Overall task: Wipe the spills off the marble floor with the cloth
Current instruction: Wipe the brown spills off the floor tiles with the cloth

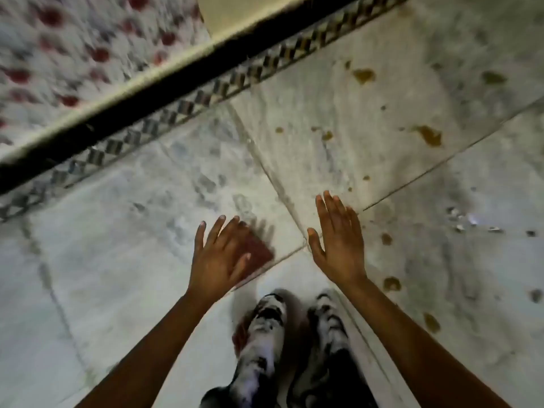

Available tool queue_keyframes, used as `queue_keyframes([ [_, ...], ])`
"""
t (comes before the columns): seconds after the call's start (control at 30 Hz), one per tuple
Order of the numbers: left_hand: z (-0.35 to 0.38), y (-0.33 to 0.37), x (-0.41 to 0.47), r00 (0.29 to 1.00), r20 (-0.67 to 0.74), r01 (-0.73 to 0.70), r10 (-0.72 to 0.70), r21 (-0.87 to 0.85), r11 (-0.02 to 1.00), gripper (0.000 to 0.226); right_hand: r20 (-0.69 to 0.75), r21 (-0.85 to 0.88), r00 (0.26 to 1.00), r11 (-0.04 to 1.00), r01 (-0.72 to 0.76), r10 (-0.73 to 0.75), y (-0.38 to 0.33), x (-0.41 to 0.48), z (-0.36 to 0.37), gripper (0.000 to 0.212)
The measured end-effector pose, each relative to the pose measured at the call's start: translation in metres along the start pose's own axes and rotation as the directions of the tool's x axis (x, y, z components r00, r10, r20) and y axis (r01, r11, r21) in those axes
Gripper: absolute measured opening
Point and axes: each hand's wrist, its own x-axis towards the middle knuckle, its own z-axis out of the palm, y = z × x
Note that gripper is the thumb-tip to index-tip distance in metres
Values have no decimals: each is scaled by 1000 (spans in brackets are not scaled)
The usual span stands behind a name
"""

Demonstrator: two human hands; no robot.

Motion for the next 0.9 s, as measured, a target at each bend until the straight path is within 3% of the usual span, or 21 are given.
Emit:
queue_keyframes([
  [0.23,132,-46,0,988,123,-98,89,73,993,88,-58,-17,998,999,35,-36,40,12,125,57],
  [0.3,140,-51,3,988,84,-135,127,93,986,79,-87,-13,996,1000,17,-18,43,18,133,58],
  [0.43,132,-52,9,989,13,-144,147,-142,979,50,-104,41,995,999,-5,9,34,11,129,56],
  [0.57,127,-45,16,999,-21,-35,30,-353,935,58,-28,-21,994,994,103,-104,37,-3,115,57],
  [0.7,115,-35,38,994,-86,26,-64,-389,921,56,-7,-41,999,999,35,-35,55,-1,108,56],
  [0.9,79,2,134,967,-37,-255,252,-177,951,48,-13,-78,990,987,-139,139,105,11,83,56],
])
